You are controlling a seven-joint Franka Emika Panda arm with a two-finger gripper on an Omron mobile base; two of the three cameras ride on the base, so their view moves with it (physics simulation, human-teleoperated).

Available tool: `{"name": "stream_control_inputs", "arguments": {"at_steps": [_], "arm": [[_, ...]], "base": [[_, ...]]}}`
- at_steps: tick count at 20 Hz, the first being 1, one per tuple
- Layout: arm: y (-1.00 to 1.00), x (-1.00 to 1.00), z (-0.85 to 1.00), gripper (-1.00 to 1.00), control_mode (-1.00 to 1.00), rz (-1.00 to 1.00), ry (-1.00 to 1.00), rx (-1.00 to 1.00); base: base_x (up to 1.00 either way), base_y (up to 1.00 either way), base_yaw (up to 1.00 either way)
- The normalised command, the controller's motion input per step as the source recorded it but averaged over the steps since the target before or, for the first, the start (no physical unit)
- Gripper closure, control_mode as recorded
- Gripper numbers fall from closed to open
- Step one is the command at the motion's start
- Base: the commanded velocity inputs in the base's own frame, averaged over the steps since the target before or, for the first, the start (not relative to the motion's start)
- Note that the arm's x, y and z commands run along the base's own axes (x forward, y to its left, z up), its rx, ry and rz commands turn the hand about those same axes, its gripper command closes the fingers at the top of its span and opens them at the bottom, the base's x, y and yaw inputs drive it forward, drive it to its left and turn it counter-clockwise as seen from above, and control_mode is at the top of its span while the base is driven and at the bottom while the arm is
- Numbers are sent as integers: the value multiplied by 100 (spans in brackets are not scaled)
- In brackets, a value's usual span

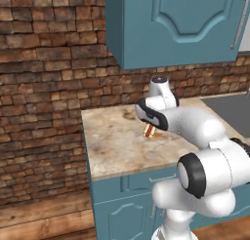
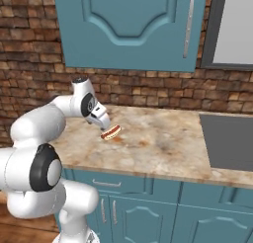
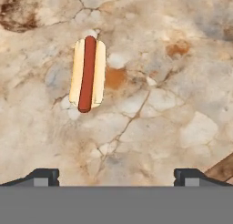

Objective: Store the hot dog in the freezer for long-term storage. Close the freezer door after placing the cooked food.

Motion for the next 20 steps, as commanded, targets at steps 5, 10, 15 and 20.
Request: {"name": "stream_control_inputs", "arguments": {"at_steps": [5, 10, 15, 20], "arm": [[-1, 28, -22, -100, -100, 0, 2, 0], [-1, 28, -30, -100, -100, 0, 1, 0], [0, 36, -27, -100, -100, 0, 0, 3], [0, 36, -37, -100, -100, 0, 0, 3]], "base": [[0, 0, 0], [0, 0, 0], [0, 0, 0], [0, 0, 0]]}}
